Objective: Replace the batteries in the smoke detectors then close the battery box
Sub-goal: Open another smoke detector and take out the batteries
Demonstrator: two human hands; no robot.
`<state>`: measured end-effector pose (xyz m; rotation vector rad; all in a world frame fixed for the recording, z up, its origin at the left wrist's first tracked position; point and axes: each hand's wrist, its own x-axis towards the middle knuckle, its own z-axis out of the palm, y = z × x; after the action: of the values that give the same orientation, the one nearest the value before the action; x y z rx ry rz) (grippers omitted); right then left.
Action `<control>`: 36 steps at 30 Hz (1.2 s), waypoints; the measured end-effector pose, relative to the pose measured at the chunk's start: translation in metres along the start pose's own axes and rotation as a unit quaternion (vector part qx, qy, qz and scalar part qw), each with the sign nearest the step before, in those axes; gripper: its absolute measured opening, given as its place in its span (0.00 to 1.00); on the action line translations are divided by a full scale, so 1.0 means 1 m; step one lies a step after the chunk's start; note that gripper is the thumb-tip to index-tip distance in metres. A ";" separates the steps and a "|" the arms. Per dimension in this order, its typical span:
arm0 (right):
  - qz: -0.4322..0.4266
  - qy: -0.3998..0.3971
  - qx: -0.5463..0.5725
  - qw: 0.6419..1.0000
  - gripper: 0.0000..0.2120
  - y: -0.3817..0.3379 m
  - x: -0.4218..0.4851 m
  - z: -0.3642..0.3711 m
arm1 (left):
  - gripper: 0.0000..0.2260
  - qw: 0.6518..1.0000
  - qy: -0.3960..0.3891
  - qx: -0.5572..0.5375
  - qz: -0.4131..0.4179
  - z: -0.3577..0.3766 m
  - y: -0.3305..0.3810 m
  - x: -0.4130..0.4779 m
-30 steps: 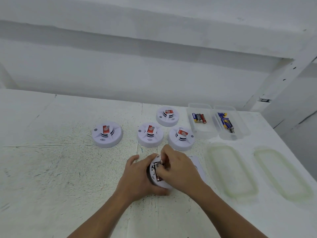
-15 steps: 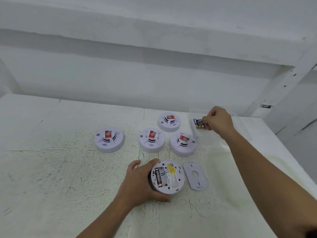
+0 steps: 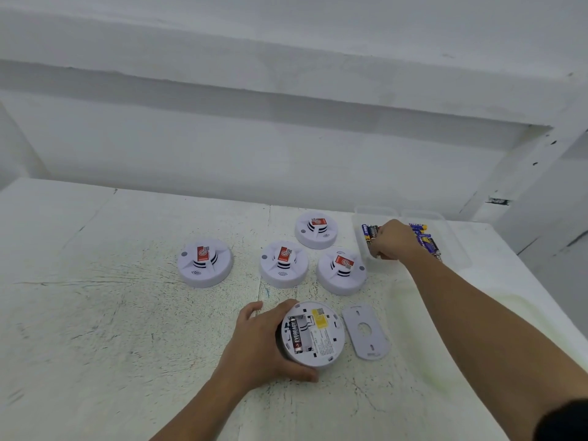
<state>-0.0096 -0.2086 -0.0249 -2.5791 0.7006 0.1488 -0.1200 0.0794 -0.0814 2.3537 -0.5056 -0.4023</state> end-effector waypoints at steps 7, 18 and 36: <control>-0.003 -0.002 0.013 1.000 0.12 0.001 0.011 0.007 | 0.55 1.000 0.007 0.007 0.000 0.003 -0.006 0.002; -0.043 0.119 0.102 0.987 0.05 0.006 -0.016 -0.025 | 0.53 0.999 0.014 0.010 0.046 0.000 -0.003 0.004; -0.390 -0.095 -0.013 0.916 0.11 -0.010 -0.176 0.062 | 0.46 0.993 0.054 -0.007 0.105 0.007 -0.006 0.003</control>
<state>-0.1552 -0.0929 -0.0371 -2.6103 -0.4233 0.1414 -0.1186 0.0781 -0.0905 2.2667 -0.6880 -0.1800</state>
